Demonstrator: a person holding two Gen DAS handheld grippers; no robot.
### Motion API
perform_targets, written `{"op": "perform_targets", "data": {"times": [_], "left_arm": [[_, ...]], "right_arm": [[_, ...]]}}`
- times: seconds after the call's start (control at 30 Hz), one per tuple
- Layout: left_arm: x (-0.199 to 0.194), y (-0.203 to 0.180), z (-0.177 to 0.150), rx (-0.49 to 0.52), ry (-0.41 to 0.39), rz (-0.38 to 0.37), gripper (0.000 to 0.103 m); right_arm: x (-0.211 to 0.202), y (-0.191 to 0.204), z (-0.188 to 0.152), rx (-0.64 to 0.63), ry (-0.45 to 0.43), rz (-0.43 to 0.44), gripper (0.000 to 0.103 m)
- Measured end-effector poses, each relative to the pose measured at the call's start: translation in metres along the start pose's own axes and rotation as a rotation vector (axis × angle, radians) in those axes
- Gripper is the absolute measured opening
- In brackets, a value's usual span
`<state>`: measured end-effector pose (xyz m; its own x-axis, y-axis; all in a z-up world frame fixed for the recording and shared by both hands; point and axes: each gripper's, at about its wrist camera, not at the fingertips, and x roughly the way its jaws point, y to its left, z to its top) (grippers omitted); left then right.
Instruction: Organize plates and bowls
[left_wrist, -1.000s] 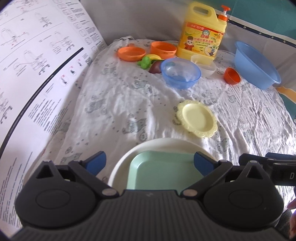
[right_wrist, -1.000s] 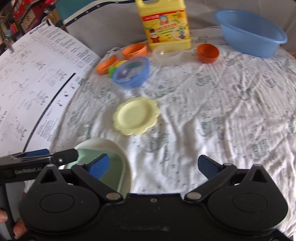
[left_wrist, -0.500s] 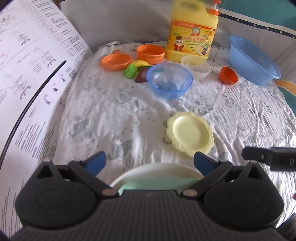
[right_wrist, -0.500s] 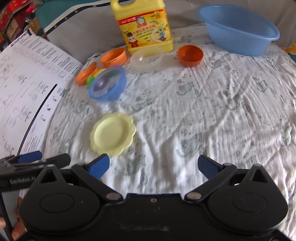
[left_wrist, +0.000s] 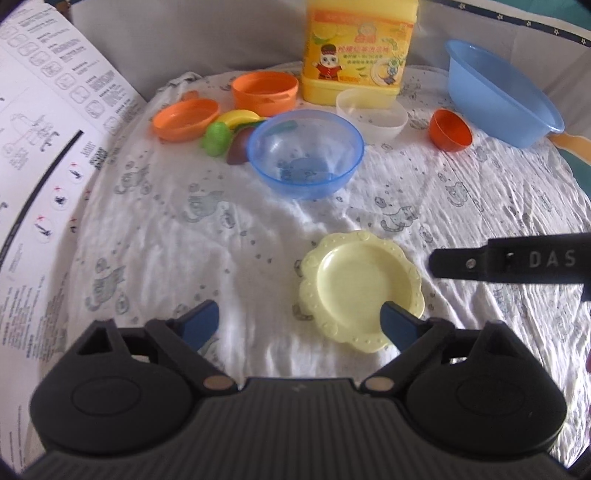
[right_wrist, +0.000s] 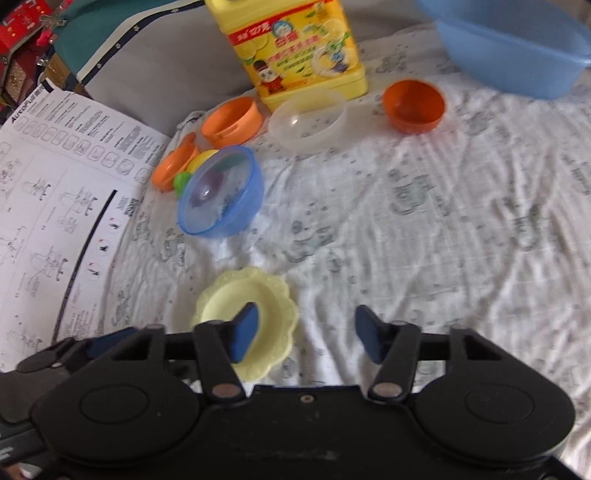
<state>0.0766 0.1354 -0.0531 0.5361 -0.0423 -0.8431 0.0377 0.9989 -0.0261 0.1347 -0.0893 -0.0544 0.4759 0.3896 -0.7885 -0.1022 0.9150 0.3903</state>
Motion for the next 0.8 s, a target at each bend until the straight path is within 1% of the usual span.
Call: {"op": "perform_targets", "data": {"times": [0.07, 0.1, 0.13, 0.17, 0.23, 0.3, 0.33, 0.4, 0.47, 0.53, 0.67, 0.8], "left_arm": [[0.006, 0.000, 0.002, -0.006, 0.011, -0.015, 0.083], [0.009, 0.000, 0.003, -0.009, 0.015, -0.022, 0.081], [0.011, 0.001, 0.004, -0.012, 0.017, -0.030, 0.079], [0.013, 0.001, 0.004, -0.013, 0.019, -0.036, 0.074], [0.018, 0.001, 0.005, -0.013, 0.030, -0.049, 0.068], [0.021, 0.000, 0.005, -0.011, 0.039, -0.061, 0.055], [0.023, 0.000, 0.005, -0.011, 0.043, -0.067, 0.053], [0.025, 0.000, 0.004, -0.012, 0.045, -0.085, 0.044], [0.025, -0.002, 0.004, -0.010, 0.037, -0.094, 0.040], [0.026, -0.002, 0.005, -0.010, 0.037, -0.096, 0.039], [0.026, -0.003, 0.003, 0.006, 0.034, -0.093, 0.042], [0.026, 0.001, 0.004, -0.002, 0.032, -0.108, 0.046]], "right_arm": [[0.007, 0.002, 0.000, 0.000, 0.014, 0.026, 0.042], [0.010, 0.003, 0.000, 0.000, 0.019, 0.037, 0.040], [0.013, 0.003, -0.001, 0.001, 0.025, 0.047, 0.037], [0.016, 0.002, -0.001, 0.002, 0.031, 0.052, 0.033], [0.023, 0.002, 0.000, 0.001, 0.041, 0.053, 0.031], [0.031, 0.000, 0.000, 0.009, 0.046, 0.054, 0.030], [0.030, -0.001, 0.000, 0.008, 0.039, 0.059, 0.030], [0.032, 0.002, 0.000, -0.008, 0.031, 0.060, 0.029], [0.034, 0.008, -0.002, -0.041, 0.019, 0.051, 0.027], [0.035, 0.014, -0.006, -0.073, 0.007, 0.042, 0.022], [0.034, 0.013, -0.009, -0.068, -0.007, 0.046, 0.017], [0.029, 0.003, -0.010, -0.035, -0.013, 0.053, 0.017]]}}
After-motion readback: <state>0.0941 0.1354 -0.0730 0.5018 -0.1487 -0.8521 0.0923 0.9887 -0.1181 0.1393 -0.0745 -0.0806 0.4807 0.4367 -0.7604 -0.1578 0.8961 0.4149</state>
